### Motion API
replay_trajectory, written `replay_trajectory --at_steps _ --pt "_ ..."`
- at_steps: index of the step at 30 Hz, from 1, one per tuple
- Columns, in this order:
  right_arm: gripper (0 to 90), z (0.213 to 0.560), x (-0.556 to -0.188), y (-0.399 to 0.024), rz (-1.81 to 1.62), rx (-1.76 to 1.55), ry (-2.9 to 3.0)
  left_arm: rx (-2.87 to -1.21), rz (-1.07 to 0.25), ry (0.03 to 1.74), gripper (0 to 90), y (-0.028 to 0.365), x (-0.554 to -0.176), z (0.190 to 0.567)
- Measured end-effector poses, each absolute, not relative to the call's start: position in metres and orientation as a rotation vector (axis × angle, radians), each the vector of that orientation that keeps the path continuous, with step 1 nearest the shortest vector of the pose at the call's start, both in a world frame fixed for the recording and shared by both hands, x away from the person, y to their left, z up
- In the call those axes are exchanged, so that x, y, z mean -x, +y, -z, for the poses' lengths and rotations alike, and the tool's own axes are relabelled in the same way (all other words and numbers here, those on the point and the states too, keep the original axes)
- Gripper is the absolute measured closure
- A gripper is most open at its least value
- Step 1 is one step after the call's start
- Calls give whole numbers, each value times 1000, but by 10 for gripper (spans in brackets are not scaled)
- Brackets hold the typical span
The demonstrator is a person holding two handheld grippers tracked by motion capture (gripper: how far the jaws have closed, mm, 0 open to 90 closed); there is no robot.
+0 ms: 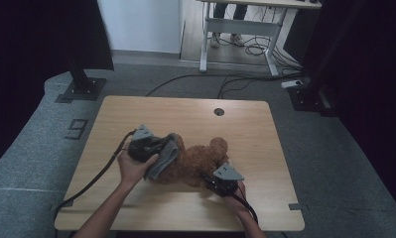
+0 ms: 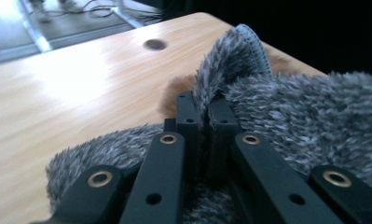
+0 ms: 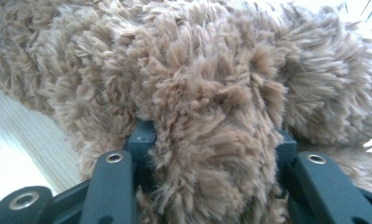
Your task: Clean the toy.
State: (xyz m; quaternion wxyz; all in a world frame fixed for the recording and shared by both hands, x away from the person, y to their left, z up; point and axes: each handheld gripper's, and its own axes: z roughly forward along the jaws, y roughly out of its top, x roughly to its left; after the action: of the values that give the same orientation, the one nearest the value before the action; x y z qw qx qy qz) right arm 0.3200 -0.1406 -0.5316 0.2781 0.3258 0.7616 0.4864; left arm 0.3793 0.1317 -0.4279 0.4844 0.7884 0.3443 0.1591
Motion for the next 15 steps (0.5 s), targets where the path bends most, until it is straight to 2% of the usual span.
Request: replay_trajectory --at_steps 5,10,12,15 --pt "510 532 -320 -141 -1315 -879 2042 -1969 -374 773 851 69 -398 422" --pt "511 532 -319 -140 -1309 -871 2038 -2101 -398 754 848 15 -416 429" --pt "511 532 -318 -140 -1305 -871 2038 -2165 -430 763 847 4 -419 438" --pt "511 533 -318 -140 -1295 -870 2035 -2148 -406 793 851 12 -420 447"
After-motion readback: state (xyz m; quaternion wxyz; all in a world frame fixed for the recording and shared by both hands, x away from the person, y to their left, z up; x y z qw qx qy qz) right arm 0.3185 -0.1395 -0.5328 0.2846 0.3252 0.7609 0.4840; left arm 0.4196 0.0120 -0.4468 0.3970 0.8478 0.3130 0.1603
